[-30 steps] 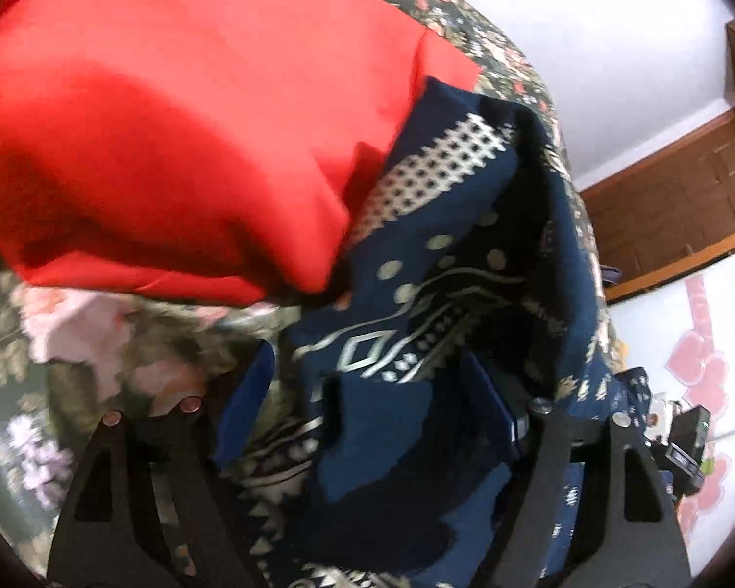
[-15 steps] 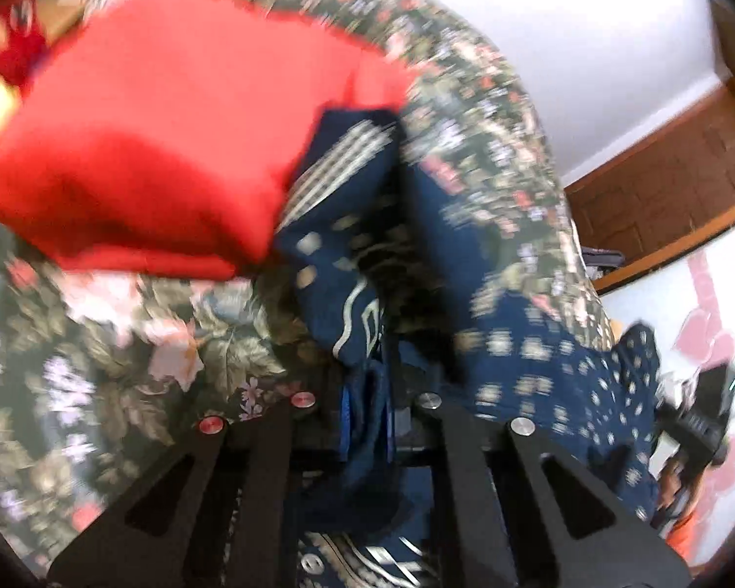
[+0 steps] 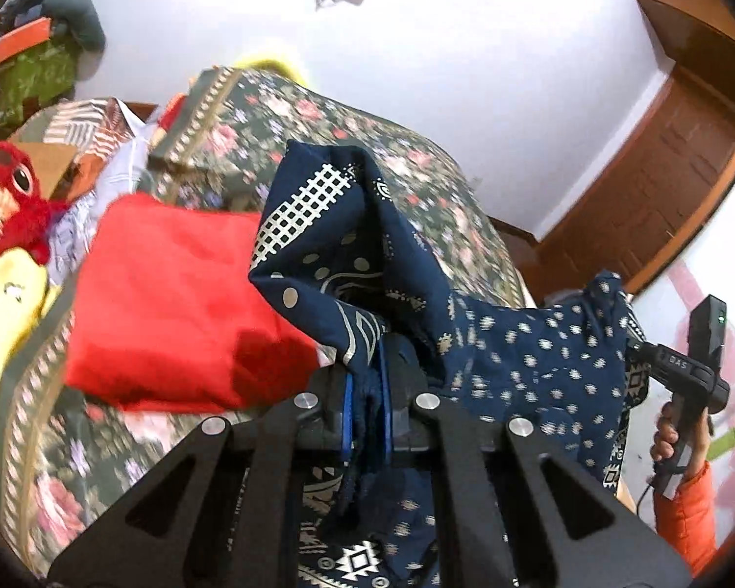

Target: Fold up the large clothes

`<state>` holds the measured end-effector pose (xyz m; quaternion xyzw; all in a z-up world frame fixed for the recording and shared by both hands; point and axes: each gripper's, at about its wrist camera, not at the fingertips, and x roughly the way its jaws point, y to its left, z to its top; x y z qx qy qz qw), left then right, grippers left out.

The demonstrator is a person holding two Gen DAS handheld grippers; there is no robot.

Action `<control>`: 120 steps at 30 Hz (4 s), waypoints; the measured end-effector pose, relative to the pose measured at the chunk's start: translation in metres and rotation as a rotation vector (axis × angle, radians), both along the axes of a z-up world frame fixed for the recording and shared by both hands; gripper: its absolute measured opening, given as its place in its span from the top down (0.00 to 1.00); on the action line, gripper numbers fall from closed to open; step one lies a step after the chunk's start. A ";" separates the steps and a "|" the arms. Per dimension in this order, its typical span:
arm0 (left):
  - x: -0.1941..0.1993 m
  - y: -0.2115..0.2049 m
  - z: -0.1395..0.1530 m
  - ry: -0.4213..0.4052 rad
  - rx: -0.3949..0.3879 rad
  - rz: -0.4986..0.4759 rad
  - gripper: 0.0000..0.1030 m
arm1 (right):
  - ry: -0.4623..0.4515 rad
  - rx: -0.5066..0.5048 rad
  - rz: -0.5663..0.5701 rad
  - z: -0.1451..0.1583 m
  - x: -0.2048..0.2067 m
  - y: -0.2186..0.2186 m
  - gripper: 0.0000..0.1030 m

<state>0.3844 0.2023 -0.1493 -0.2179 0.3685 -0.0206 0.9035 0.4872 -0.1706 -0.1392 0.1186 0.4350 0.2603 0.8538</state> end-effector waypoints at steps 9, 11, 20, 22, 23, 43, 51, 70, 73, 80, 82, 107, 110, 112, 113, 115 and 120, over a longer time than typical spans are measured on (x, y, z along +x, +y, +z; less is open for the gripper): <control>0.078 0.031 -0.036 0.075 0.101 0.098 0.98 | 0.049 -0.080 -0.037 -0.048 0.061 0.031 0.85; 0.085 0.040 -0.043 0.077 0.118 0.123 0.99 | 0.063 -0.102 -0.065 -0.061 0.070 0.030 0.85; 0.097 0.055 -0.085 0.185 0.117 0.098 0.99 | 0.127 -0.168 -0.106 -0.105 0.085 0.015 0.62; 0.093 0.048 -0.088 0.204 0.119 0.077 0.99 | 0.111 -0.197 -0.128 -0.102 0.081 0.013 0.62; 0.091 0.045 -0.088 0.209 0.127 0.067 0.99 | 0.101 -0.222 -0.142 -0.099 0.078 0.013 0.62; -0.024 -0.045 0.030 0.050 0.340 -0.058 0.61 | -0.171 -0.284 -0.034 0.050 -0.075 -0.001 0.19; -0.091 -0.062 0.041 0.030 0.374 -0.061 0.33 | -0.194 -0.269 0.015 0.061 -0.134 0.001 0.00; -0.190 -0.020 -0.099 0.357 0.075 -0.022 0.17 | 0.146 -0.223 0.030 -0.049 -0.197 -0.032 0.00; -0.200 -0.015 -0.128 0.418 -0.022 -0.003 0.17 | 0.224 -0.179 0.034 -0.065 -0.202 -0.037 0.00; -0.210 -0.020 -0.168 0.444 -0.244 -0.014 0.17 | 0.333 -0.087 0.036 -0.090 -0.204 -0.036 0.00; -0.211 -0.020 -0.170 0.422 -0.272 -0.001 0.17 | 0.323 -0.069 0.018 -0.089 -0.203 -0.035 0.04; -0.160 -0.031 -0.028 0.054 -0.132 -0.061 0.92 | 0.029 -0.006 0.105 -0.032 -0.170 -0.007 0.87; -0.143 -0.026 -0.002 -0.006 -0.098 -0.051 0.92 | -0.009 0.011 0.073 -0.019 -0.153 -0.010 0.87; -0.128 -0.021 0.011 -0.037 -0.092 -0.042 0.92 | -0.029 0.036 0.050 -0.009 -0.140 -0.013 0.87; -0.118 -0.019 0.017 -0.048 -0.090 -0.034 0.92 | -0.042 0.043 0.037 -0.004 -0.130 -0.012 0.87; -0.101 -0.015 0.027 -0.070 -0.096 -0.027 0.92 | -0.071 0.047 0.020 0.005 -0.112 -0.011 0.87; -0.047 -0.014 0.040 -0.099 -0.032 -0.017 0.92 | -0.102 0.065 -0.012 0.015 -0.064 -0.004 0.87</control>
